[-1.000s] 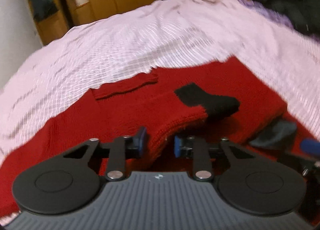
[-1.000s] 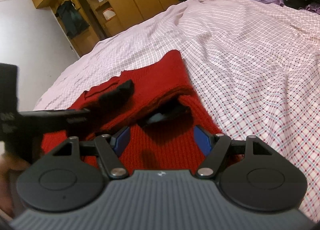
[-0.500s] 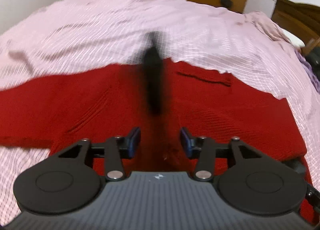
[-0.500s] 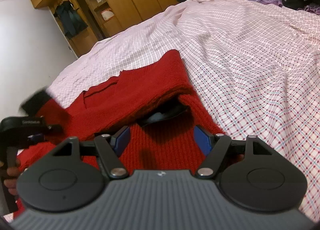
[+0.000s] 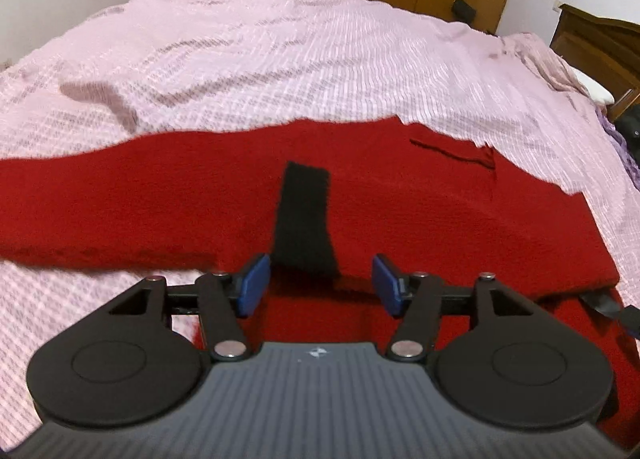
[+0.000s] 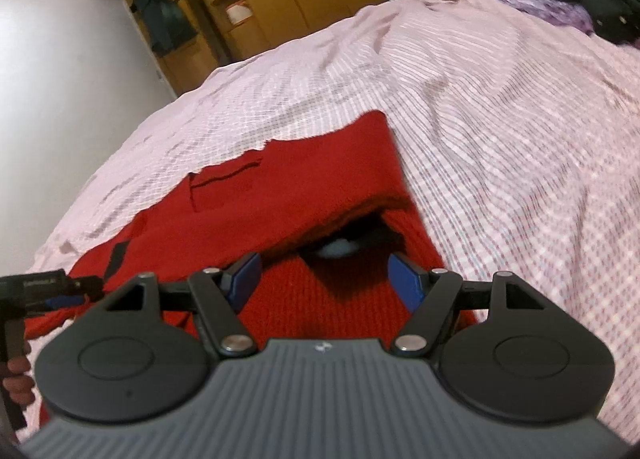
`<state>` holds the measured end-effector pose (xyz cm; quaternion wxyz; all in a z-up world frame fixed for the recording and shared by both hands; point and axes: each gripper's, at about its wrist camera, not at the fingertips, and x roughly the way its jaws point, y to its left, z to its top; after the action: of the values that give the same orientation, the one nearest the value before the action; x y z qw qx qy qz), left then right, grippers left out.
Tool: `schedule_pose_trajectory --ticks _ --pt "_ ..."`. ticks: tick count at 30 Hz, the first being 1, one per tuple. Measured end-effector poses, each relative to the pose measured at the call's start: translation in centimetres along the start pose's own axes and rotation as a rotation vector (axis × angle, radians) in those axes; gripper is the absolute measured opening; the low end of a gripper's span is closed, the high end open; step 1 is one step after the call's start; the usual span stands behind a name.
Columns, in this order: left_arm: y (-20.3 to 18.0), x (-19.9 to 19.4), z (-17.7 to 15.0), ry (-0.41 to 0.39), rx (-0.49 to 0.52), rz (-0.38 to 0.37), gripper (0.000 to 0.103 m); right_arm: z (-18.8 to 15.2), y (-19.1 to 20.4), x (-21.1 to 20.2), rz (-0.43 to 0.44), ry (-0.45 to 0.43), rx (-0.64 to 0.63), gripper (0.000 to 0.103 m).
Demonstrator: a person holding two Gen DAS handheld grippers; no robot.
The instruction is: Fold small clothes
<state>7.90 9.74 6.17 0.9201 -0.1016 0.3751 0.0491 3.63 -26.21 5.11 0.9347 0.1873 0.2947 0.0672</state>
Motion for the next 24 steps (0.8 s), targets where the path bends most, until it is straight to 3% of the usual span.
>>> schedule_pose_trajectory --ticks 9,19,22,24 --pt "-0.1 5.2 2.9 0.028 0.051 0.032 0.065 4.5 -0.7 2.8 -0.067 0.023 -0.055 0.072" --pt "0.0 8.4 3.5 0.013 0.027 -0.007 0.064 6.9 -2.8 11.3 -0.133 0.059 -0.042 0.072" --pt "-0.1 8.6 3.4 0.002 0.020 -0.019 0.060 6.5 -2.9 12.1 -0.110 0.024 -0.046 0.074" --pt "-0.4 8.3 3.3 -0.016 0.044 -0.003 0.051 6.2 -2.7 12.2 -0.109 -0.001 -0.067 0.074"
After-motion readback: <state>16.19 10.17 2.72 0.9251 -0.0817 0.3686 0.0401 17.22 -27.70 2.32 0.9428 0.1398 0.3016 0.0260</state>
